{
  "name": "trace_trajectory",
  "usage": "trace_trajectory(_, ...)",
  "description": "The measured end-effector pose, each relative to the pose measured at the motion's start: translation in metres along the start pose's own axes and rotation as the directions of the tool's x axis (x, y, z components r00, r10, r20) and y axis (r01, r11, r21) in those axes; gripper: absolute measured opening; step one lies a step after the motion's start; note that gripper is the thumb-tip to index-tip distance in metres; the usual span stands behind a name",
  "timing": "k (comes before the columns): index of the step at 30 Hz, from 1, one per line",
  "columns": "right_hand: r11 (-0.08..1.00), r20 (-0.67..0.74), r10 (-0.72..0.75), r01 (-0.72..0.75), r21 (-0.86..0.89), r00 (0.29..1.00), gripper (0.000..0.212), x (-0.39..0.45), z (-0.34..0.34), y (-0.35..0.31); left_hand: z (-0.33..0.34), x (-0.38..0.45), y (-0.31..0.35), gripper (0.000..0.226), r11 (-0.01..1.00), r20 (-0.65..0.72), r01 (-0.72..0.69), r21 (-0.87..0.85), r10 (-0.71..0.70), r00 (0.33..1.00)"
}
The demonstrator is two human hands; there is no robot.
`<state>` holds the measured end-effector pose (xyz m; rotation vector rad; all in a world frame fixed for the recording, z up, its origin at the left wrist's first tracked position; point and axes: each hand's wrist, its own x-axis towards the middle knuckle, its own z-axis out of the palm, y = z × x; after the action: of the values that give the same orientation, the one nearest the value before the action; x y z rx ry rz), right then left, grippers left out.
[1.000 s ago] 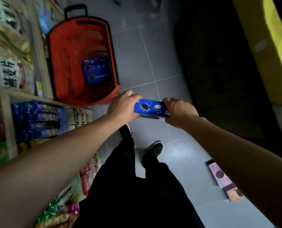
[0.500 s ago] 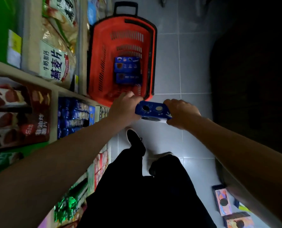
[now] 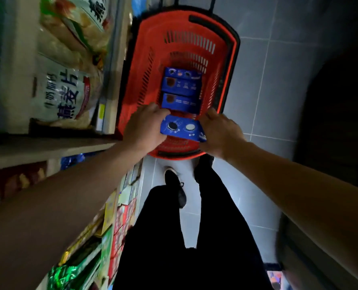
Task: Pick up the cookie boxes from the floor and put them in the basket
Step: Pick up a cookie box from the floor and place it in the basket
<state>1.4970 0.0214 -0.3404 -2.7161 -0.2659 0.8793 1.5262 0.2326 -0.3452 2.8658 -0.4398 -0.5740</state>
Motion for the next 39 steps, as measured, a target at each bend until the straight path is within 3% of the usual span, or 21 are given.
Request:
trace_trajectory(5,0.998,0.078,0.013,-0.007,-0.068,0.997,0.064,0.079,0.029,0.009,0.044,0.06,-0.033,0.051,0.998,0.029,0.035,0.061,-0.037,0.999)
trace_trajectory(12,0.991,0.155,0.081,-0.063,-0.117,0.985,0.078,0.182,0.109,0.02,0.15,0.123,-0.09,0.048,0.997,0.03,0.037,0.061,-0.038,0.999)
trace_trajectory(19,0.973,0.264,0.208,-0.172,-0.153,0.942,0.07,0.276,0.196,0.037,0.262,0.185,-0.13,0.047,0.997,0.107,0.073,0.035,-0.077,0.991)
trace_trajectory(28,0.944,0.159,0.227,-0.177,-0.277,0.961,0.073,0.345,0.276,0.06,0.363,0.229,-0.157,0.055,0.991,0.123,0.136,0.01,-0.137,0.983)
trace_trajectory(34,0.938,0.06,0.231,-0.206,-0.278,0.971,0.066,0.371,0.303,0.077,0.4,0.242,-0.169,0.053,0.986,-0.058,0.142,0.088,-0.137,0.989)
trace_trajectory(39,0.918,0.096,0.246,-0.2,-0.342,0.965,0.082,0.379,0.31,0.083,0.413,0.255,-0.172,0.051,0.979,-0.107,0.172,0.114,-0.16,0.981)
